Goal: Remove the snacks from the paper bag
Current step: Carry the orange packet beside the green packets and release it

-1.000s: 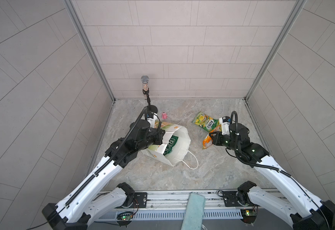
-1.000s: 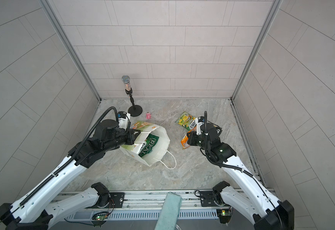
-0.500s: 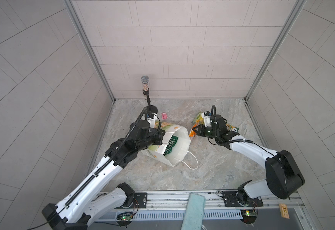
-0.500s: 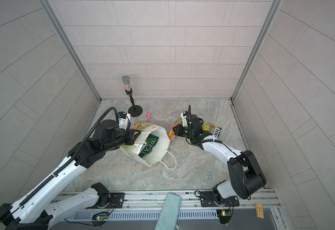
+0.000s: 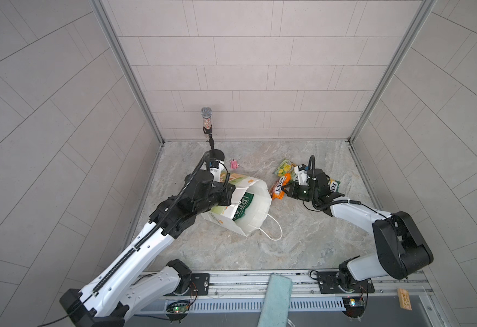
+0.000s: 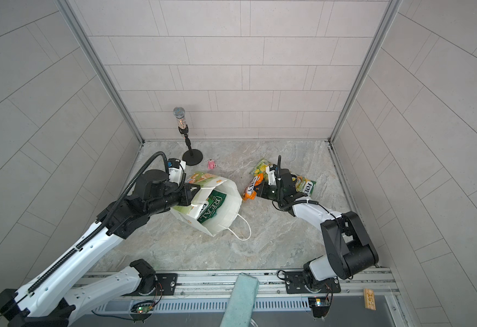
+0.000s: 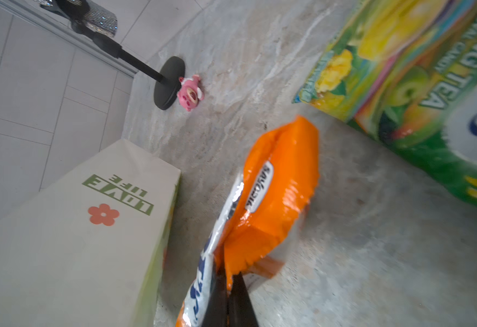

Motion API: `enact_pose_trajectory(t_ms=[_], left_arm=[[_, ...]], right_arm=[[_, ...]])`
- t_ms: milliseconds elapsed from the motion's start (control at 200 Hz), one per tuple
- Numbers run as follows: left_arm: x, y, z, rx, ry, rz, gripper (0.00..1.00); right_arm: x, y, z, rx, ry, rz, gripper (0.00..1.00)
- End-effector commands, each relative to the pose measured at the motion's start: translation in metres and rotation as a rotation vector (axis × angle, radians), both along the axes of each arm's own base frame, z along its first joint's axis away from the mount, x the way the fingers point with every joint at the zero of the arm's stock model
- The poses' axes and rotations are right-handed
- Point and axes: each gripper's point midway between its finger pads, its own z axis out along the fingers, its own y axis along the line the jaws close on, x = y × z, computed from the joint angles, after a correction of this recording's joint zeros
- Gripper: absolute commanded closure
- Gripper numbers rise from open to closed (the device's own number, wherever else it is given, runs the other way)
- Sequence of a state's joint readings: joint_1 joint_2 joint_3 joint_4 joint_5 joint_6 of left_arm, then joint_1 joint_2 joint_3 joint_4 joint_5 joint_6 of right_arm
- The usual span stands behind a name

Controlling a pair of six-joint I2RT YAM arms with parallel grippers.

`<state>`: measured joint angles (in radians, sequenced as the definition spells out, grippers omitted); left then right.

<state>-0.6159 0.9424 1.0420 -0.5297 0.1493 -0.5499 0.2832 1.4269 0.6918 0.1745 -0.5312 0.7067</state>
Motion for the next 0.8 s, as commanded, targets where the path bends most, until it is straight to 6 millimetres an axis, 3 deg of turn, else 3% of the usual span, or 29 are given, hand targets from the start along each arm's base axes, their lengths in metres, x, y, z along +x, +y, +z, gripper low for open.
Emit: enact_pose_trajectory(t_ms=[0,205,721,796], left_arm=[[0.0,-0.001,0.001,0.001,-0.009,-0.006,1.0],[0.0,-0.004,0.0,-0.007,-0.003,-0.015,1.0],[-0.002,-0.002,0.004,-0.008,-0.016,-0.015,1.0],[-0.002,-0.002,0.004,-0.009,-0.015,-0.018,1.0]], right_arm=[[-0.016,-0.015,-0.014,-0.063,0.027,-0.006,1.0],[-0.026,-0.03,-0.038,-0.128,0.092,-0.013,1.0],[-0.022,-0.055,-0.059,-0.233,0.137,-0.117,1.0],[-0.023,-0.058,-0.058,-0.249,0.133,-0.121,0.8]])
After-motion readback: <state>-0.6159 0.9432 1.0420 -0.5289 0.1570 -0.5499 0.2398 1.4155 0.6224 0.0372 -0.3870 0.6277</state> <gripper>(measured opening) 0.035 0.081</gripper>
